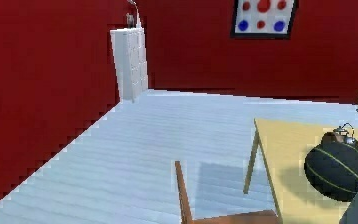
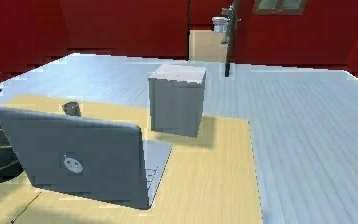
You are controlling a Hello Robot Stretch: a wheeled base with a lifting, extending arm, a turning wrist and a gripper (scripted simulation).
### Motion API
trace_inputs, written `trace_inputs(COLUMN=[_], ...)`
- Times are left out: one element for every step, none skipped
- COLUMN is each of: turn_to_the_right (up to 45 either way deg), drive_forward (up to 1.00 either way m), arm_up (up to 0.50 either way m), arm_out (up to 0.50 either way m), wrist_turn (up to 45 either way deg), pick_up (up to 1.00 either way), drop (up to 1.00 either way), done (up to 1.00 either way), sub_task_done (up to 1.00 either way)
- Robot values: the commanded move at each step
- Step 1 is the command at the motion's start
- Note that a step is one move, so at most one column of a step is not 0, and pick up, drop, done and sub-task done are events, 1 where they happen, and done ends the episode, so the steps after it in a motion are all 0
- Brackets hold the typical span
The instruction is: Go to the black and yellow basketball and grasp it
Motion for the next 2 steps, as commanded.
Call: trace_inputs(turn_to_the_right=[0.0,-36.0], drive_forward=[0.1,0.0], arm_up=[0.0,0.0], arm_out=[0.0,0.0], wrist_turn=[0.0,0.0], pick_up=[0.0,0.0], drop=[0.0,0.0], done=[0.0,0.0], sub_task_done=[0.0,0.0])
